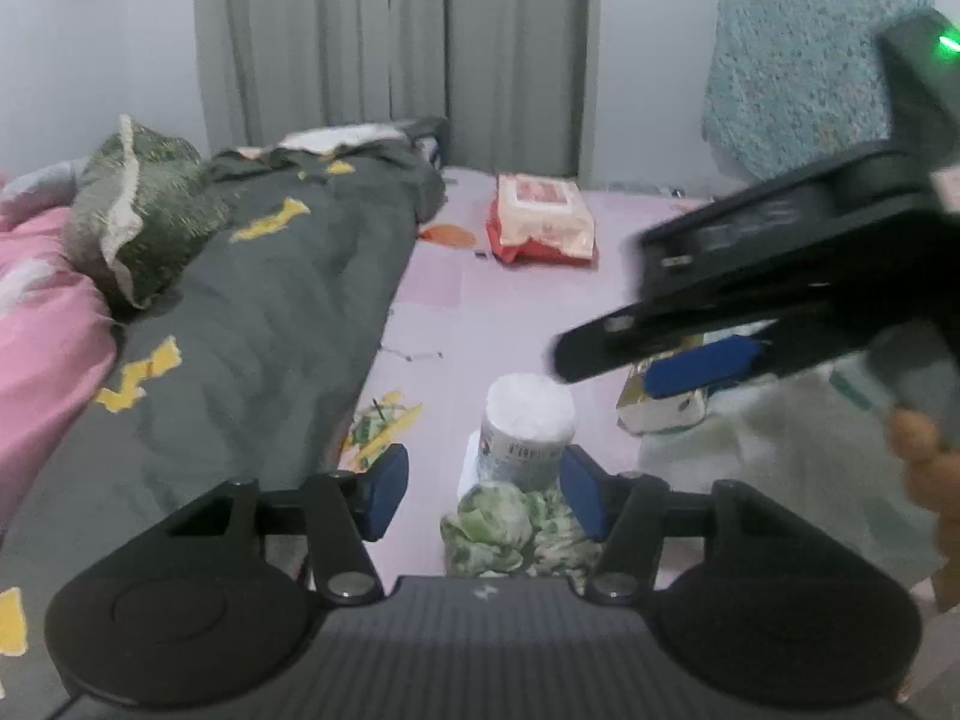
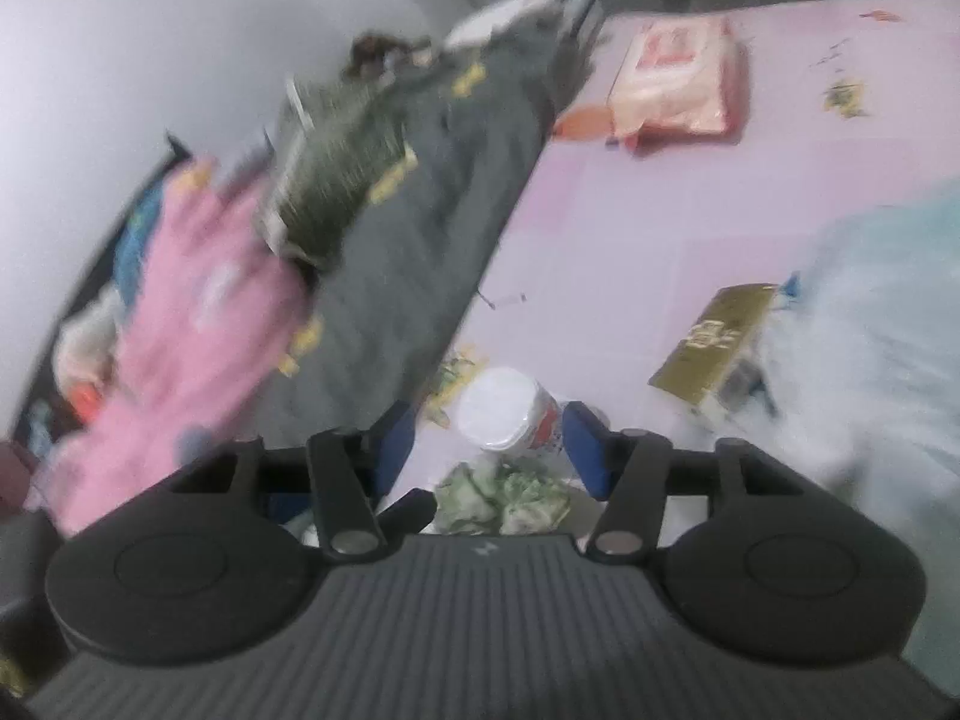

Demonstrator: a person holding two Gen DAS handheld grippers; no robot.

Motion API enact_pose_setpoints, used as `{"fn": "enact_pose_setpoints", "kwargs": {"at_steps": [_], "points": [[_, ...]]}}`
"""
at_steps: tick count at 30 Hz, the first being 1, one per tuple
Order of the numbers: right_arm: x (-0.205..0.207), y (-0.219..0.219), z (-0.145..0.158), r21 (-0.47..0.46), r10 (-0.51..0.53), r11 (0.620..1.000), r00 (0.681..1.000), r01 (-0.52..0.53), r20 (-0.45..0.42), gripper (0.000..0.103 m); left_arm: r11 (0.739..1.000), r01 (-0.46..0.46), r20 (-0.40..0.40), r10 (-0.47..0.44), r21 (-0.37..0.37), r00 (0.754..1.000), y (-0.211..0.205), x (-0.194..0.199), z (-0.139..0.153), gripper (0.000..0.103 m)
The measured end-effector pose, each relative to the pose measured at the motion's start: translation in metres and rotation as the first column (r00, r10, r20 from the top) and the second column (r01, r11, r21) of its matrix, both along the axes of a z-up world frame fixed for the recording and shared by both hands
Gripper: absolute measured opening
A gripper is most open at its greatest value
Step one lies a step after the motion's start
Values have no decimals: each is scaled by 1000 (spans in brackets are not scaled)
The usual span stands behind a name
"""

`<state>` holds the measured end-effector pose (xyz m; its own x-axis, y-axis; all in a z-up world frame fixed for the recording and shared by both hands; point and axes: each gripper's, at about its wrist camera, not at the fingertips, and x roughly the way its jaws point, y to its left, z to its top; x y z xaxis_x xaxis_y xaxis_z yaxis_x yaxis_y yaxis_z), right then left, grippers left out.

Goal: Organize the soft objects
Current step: 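Move the right gripper back toward the remaining items on the mat, then grasp the white yogurt cup with the right gripper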

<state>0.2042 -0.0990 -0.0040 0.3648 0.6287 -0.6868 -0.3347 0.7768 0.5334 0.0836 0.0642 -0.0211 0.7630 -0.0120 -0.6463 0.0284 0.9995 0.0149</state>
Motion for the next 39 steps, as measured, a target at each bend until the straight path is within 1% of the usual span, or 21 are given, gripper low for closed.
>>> {"fn": "enact_pose_setpoints", "kwargs": {"at_steps": [4,6,8,11,12,13,15,17,18,20,21,23,24,25,26,27,28,31,35,39], "points": [[10,29,-18,-94,60,994,998,-57,29,71,999,17,-36,-18,-33,999,3,6,-14,43],[16,42,-26,-145,77,987,996,-71,43,72,999,18,-50,-20,-40,999,4,7,-18,39],[20,53,-34,-183,105,978,994,-96,38,72,999,15,-65,-18,-50,998,7,8,-23,35],[24,65,-43,-229,132,966,990,-120,39,68,998,6,-81,-12,-67,997,12,11,-27,34],[24,66,-45,-244,135,962,990,-121,42,60,997,3,-87,-10,-72,996,14,11,-29,34],[24,68,-47,-245,142,961,989,-128,40,55,997,2,-91,-9,-74,996,15,11,-29,34],[25,67,-46,-256,120,961,991,-102,55,55,997,1,-95,-8,-77,995,17,11,-29,33],[30,62,-46,-234,86,970,995,-73,44,54,996,5,-92,-13,-87,996,20,8,-25,33],[35,56,-47,-194,60,979,998,-55,19,54,996,7,-89,-16,-92,996,22,6,-24,34],[49,41,-49,-68,14,998,998,-18,-63,54,995,10,-82,-18,-102,996,25,5,-19,34],[54,35,-51,-12,1,1000,995,-3,-104,54,994,11,-79,-19,-106,997,26,6,-18,34],[67,25,-60,141,2,990,973,31,-231,54,994,7,-79,-15,-111,997,28,6,-16,34],[72,22,-68,223,24,974,951,48,-307,54,994,5,-80,-14,-113,997,28,6,-15,34],[77,21,-80,300,58,952,919,68,-391,54,994,4,-81,-13,-114,997,28,7,-16,34],[79,21,-90,341,76,935,886,95,-457,54,994,0,-86,-10,-112,996,28,7,-16,36],[81,22,-99,350,81,929,858,119,-507,55,994,-4,-90,-6,-110,996,27,8,-17,35],[82,25,-104,332,78,936,849,118,-523,55,994,-4,-93,-7,-111,996,27,8,-18,35],[85,26,-109,306,64,944,841,124,-537,54,993,-2,-106,-10,-115,994,25,9,-22,35],[86,20,-107,191,-16,972,856,133,-517,62,993,-5,-108,-8,-121,994,23,12,-22,35],[85,14,-104,147,-45,980,865,136,-499,62,993,-4,-107,-9,-120,994,22,16,-22,35]]}}
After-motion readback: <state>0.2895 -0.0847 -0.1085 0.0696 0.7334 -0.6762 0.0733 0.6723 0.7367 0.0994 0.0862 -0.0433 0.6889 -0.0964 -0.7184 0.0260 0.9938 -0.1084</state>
